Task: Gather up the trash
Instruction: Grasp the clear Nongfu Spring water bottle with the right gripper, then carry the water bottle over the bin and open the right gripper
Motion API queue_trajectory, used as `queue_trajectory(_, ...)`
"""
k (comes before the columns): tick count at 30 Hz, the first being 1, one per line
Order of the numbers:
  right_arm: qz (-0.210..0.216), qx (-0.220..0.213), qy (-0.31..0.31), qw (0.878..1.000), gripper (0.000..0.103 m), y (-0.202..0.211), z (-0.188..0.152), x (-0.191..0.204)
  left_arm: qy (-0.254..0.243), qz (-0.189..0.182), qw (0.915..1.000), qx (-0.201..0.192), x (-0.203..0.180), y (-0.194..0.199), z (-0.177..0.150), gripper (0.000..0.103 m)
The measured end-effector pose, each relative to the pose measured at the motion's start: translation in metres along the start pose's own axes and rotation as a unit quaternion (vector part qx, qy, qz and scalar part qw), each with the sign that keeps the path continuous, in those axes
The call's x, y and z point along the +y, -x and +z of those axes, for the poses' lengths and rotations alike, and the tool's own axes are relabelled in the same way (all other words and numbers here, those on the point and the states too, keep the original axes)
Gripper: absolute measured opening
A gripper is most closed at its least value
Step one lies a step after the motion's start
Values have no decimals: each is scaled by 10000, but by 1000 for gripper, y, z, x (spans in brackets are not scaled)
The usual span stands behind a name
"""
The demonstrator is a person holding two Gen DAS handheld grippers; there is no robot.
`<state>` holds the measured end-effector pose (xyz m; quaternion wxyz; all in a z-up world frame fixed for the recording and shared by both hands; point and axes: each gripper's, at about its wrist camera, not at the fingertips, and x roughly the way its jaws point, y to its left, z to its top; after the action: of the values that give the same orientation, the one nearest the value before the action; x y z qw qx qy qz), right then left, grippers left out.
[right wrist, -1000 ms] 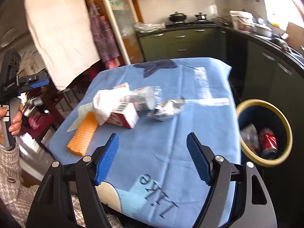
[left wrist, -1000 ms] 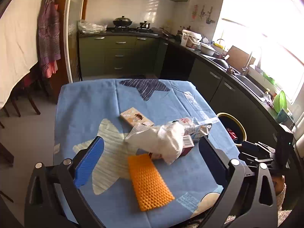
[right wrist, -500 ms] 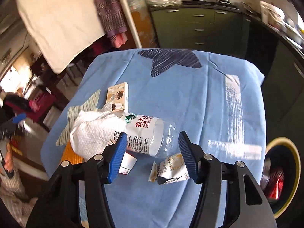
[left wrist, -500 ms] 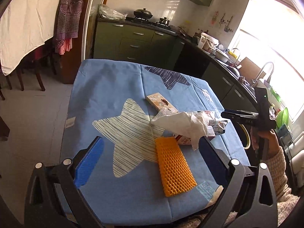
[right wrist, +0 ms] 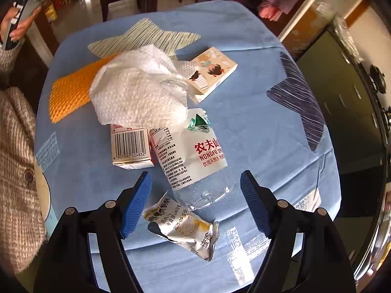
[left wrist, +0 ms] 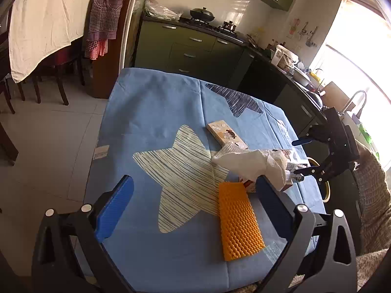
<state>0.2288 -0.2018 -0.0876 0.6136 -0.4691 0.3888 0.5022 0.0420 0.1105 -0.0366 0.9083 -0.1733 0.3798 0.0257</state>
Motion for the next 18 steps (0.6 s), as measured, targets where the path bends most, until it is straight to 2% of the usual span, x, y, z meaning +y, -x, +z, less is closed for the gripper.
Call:
queue_trajectory(5, 311, 402, 491, 9975, 74, -23, 16, -11, 146, 198, 9997, -14, 7, 1, 4, 95)
queue_trajectory(12, 855, 726, 801, 9905, 74, -52, 33, -20, 345, 370, 9987, 72, 20, -7, 8, 95)
queue_trajectory(16, 1030, 727, 569, 9904, 68, -63, 35, -28, 362, 381, 9985, 151, 23, -12, 9, 95)
queue_trajectory(18, 911, 702, 352, 9927, 68, -62, 32, -34, 338, 378, 9986, 173, 22, -13, 9, 95)
